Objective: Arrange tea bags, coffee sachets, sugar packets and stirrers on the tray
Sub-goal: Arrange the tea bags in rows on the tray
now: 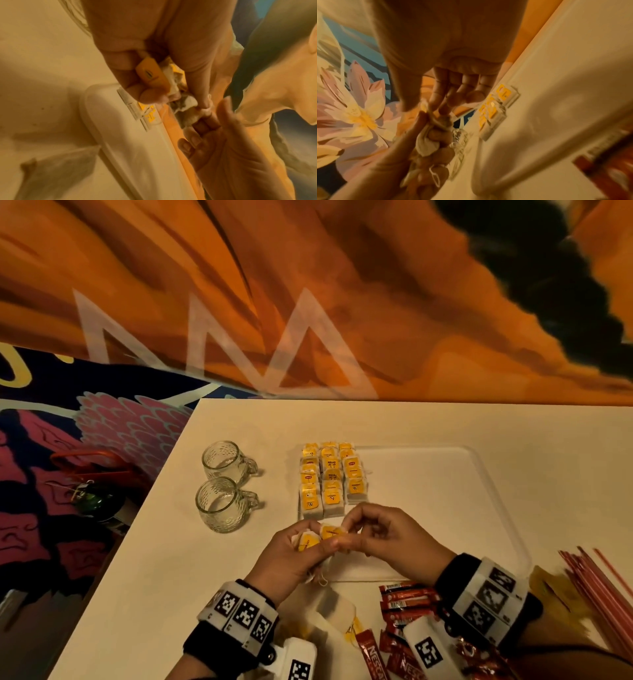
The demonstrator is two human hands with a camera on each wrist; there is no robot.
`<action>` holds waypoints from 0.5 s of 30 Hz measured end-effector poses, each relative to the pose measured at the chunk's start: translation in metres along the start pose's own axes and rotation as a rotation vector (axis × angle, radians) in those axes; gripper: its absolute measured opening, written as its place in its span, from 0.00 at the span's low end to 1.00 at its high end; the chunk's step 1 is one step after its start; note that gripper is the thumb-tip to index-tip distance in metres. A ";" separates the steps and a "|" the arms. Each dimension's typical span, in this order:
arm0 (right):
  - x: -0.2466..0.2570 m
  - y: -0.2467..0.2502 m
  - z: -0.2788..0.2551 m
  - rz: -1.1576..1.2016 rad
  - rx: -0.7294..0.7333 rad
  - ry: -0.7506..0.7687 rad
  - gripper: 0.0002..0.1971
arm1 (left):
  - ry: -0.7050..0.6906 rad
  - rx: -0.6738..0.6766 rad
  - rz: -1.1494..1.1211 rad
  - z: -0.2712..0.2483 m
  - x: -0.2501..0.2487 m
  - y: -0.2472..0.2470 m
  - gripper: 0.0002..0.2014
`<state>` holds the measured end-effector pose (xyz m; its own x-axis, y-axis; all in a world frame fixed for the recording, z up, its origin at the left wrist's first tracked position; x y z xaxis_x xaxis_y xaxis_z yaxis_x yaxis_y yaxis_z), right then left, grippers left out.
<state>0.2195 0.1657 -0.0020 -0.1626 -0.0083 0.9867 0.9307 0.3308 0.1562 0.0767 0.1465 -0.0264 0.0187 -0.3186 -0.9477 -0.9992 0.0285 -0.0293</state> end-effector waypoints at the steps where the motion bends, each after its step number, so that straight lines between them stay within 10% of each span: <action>1: -0.005 0.000 -0.002 -0.029 -0.022 -0.011 0.08 | 0.000 0.004 0.007 0.000 0.003 -0.001 0.07; 15: -0.070 0.053 0.040 -0.511 -0.063 -0.224 0.05 | 0.103 -0.123 -0.028 0.020 0.026 0.034 0.07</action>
<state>0.2670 0.2213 -0.0643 -0.6574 0.0503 0.7519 0.7319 0.2802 0.6212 0.0435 0.1577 -0.0584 0.0494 -0.4135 -0.9091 -0.9953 -0.0963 -0.0103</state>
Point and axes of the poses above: each hand's wrist, its own z-axis towards the middle knuckle, its own y-axis out of the back of the hand, x = y × z, the point moved 8 cm from there along z, towards the middle knuckle, and after that the axes turned 8 degrees about -x, right-handed, at the moved point
